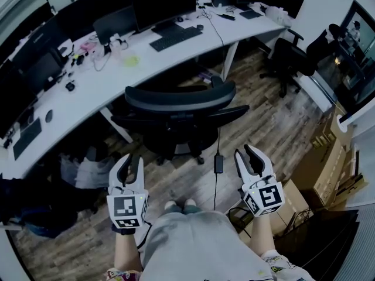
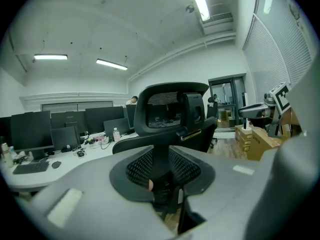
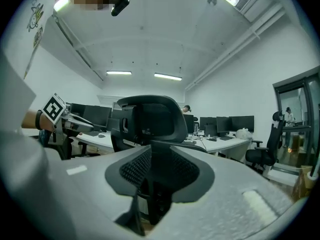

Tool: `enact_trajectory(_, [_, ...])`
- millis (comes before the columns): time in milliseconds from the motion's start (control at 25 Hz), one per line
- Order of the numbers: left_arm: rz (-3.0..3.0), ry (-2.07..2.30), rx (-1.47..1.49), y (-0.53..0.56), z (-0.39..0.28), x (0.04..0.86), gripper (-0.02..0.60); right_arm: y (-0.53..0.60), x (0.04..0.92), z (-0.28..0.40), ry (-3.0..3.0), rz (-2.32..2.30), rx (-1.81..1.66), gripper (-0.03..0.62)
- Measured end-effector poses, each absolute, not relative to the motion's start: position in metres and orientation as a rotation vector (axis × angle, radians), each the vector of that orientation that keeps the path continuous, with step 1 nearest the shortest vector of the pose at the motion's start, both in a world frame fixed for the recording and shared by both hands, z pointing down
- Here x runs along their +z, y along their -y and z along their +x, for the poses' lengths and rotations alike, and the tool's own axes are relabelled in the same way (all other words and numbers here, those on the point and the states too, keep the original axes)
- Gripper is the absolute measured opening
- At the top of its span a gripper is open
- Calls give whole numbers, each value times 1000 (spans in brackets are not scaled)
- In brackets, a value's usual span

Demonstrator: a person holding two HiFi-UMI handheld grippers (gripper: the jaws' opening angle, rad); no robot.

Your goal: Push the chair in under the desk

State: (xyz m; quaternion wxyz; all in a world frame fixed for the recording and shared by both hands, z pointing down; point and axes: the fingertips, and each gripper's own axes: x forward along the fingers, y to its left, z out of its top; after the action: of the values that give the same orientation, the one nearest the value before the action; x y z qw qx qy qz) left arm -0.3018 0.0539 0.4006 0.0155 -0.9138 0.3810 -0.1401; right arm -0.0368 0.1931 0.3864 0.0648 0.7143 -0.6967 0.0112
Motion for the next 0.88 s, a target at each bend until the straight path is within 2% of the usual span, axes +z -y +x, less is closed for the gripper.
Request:
enact_trajectory(240, [-2785, -1159, -467, -48, -296, 401, 131, -186, 386, -25, 2126, 2089, 13, 163])
enact_trajectory(880, [-2712, -1087, -581, 21, -288, 412, 222, -132, 397, 7, 2105, 1964, 9, 256])
